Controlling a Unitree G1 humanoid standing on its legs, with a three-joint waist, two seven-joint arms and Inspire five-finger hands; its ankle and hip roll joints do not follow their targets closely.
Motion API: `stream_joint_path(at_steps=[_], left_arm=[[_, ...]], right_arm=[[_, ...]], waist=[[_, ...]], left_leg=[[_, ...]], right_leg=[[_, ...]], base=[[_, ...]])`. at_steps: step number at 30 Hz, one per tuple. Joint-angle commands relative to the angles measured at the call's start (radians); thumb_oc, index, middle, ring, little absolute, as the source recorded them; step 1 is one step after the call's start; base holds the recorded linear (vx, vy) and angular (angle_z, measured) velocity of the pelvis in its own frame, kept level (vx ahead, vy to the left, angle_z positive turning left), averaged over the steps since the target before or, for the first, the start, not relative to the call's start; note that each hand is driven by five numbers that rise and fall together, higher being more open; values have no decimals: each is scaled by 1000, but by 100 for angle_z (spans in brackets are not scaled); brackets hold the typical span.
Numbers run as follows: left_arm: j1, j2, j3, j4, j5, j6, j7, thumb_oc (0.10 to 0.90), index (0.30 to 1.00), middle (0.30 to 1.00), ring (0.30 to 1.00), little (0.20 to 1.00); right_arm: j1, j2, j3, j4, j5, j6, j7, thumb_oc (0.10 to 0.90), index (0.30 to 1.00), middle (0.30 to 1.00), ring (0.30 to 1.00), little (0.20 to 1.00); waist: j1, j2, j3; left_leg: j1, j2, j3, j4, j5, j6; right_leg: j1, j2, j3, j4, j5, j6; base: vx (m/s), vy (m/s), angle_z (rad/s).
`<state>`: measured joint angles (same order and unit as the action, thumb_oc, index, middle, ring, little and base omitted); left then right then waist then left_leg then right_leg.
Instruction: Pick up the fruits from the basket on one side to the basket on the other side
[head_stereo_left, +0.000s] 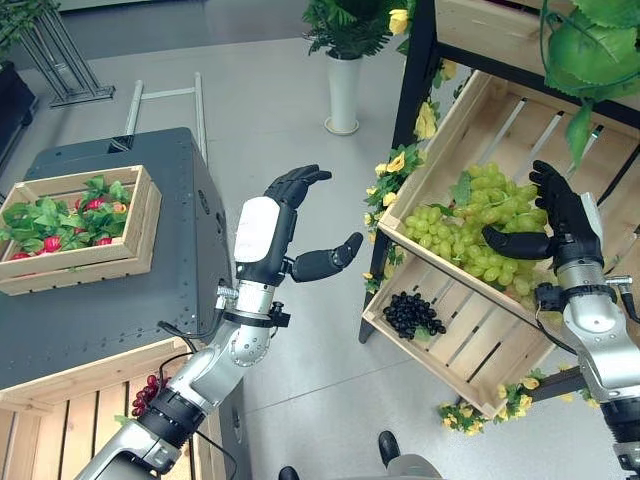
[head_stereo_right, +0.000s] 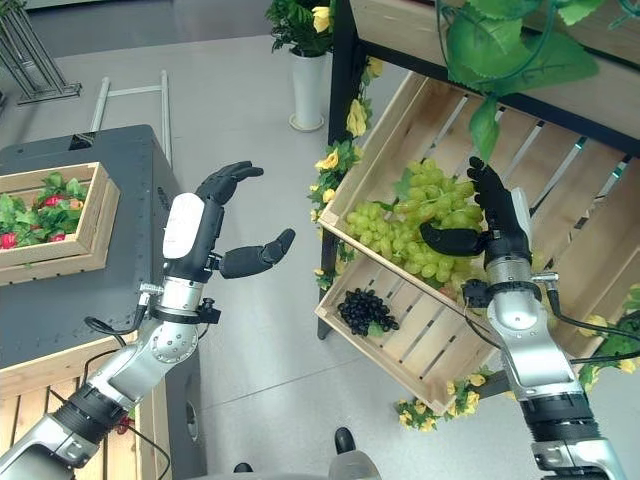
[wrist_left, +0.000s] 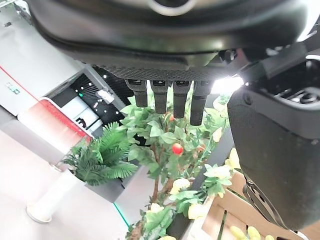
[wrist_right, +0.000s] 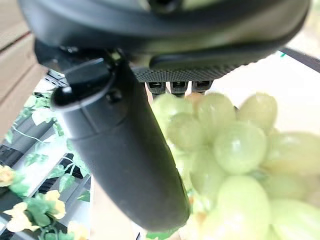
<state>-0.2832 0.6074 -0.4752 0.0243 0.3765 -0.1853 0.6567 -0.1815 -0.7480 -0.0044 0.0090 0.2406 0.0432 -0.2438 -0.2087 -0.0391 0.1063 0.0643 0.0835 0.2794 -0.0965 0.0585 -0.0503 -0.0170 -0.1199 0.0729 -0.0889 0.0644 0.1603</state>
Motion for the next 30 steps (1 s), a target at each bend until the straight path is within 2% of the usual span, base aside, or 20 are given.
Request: stream_joint_path(at_steps=[1,5,14,21,24,30], left_arm=[[-181,7,-11,-11,-8,-36,58,800,900,900,900,900],[-177,2,-1,-18,-4,-30,52,800,900,900,900,900],[-146,-12,22,-13,21,-25,80,800,900,900,900,900],[-127,-40,40,-16,47,-2,98,800,900,900,900,900],[-99,-44,58,-8,63,-8,121,800,900,900,900,900],[-61,-46,93,-7,89,6,153,800,900,900,900,900]], right_arm=[[-71,-97,-128,-97,-20,-74,-33,800,900,900,900,900],[-58,-101,-161,-161,-9,-117,-58,800,900,900,900,900],[-40,-91,-218,-336,62,-172,-41,800,900,900,900,900],[-80,-34,-173,-440,231,-278,74,800,900,900,900,900],[-94,15,-139,-470,362,-276,145,800,900,900,900,900],[-98,93,-70,-482,415,-230,226,800,900,900,900,900]], waist=[[-2,-10,-64],[-10,-6,-61],[-19,5,-58],[0,14,-61],[22,14,-62],[61,14,-64]], left_leg=[[39,-9,-22,9,-105,6],[41,-6,-14,9,-107,5],[42,-6,-3,9,-111,3],[42,-9,-15,9,-111,4],[40,-11,-28,9,-109,2],[32,-16,-61,9,-103,1]], right_leg=[[-18,106,-46,2,18,-30],[-18,108,-40,2,16,-31],[-18,108,-37,2,10,-34],[-11,101,-55,2,5,-40],[-3,95,-71,2,2,-43],[6,83,-107,2,-1,-47]], base=[[-3,2,-5],[0,2,-1],[2,8,-2],[-1,5,0],[0,0,0],[-8,9,10]])
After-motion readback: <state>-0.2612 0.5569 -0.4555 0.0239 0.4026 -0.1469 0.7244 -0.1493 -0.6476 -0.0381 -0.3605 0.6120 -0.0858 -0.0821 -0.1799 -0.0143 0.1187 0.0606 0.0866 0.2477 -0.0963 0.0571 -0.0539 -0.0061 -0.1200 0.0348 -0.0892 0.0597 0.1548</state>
